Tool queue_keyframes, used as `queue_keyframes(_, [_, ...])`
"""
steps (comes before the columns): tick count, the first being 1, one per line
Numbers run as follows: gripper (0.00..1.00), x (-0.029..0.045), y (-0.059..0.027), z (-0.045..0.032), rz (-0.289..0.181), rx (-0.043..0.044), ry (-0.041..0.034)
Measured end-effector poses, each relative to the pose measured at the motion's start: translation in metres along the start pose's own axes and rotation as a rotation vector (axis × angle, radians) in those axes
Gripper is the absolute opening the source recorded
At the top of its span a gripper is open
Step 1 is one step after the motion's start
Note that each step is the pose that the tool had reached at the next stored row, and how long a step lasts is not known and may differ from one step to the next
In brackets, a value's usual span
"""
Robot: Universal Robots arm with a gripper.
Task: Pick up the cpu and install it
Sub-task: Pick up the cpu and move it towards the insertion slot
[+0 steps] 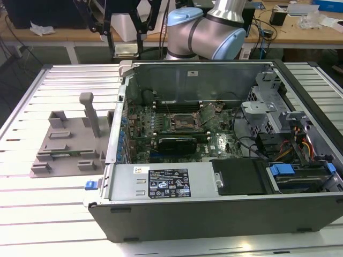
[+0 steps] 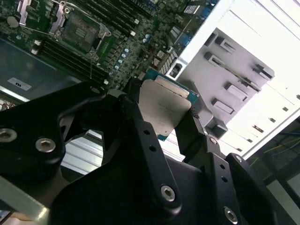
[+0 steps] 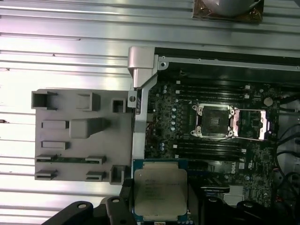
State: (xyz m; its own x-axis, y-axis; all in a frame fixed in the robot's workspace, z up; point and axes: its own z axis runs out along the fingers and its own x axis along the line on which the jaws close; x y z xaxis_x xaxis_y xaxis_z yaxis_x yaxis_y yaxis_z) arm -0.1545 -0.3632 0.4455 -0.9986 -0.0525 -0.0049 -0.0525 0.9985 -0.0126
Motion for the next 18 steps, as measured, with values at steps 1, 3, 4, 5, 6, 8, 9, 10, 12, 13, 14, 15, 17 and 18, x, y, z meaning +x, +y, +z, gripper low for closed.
queue_keyframes(1, [0.54,-0.0014,-0.0001,0.0,0.0,0.0,0.0])
queue_keyframes(3, [0.54,-0.0039,-0.0002,0.0001,0.0,0.0,0.0001])
queue_keyframes(4, [0.54,-0.0054,-0.0003,0.0001,0.0,0.0,0.0001])
queue_keyframes(5, [0.54,-0.007,-0.0004,0.0001,0.0,0.0,0.0001])
queue_keyframes(6, [0.54,-0.0098,-0.0005,0.0001,0.0,0.0,0.0002])
queue_keyframes(8, [0.54,-0.0132,-0.0007,0.0002,0.0,-0.0001,0.0002])
queue_keyframes(9, [0.54,-0.015,-0.0008,0.0002,0.0,0.0,0.0003])
queue_keyframes(10, [0.54,-0.0162,-0.0009,0.0003,0.0,0.0,0.0003])
queue_keyframes(12, [0.54,-0.0193,-0.001,0.0003,0.0,0.0,0.0003])
queue_keyframes(13, [0.54,-0.021,-0.0011,0.0003,0.0,-0.0001,0.0003])
queue_keyframes(14, [0.54,-0.0224,-0.0012,0.0003,0.0,0.0,0.0003])
queue_keyframes(15, [0.54,-0.0248,-0.0013,0.0004,0.0,0.0,0.0004])
queue_keyframes(17, [0.54,-0.0274,-0.0015,0.0004,0.0,-0.0001,0.0004])
queue_keyframes(18, [0.54,-0.0313,-0.0016,0.0005,0.0,-0.0001,0.0004])
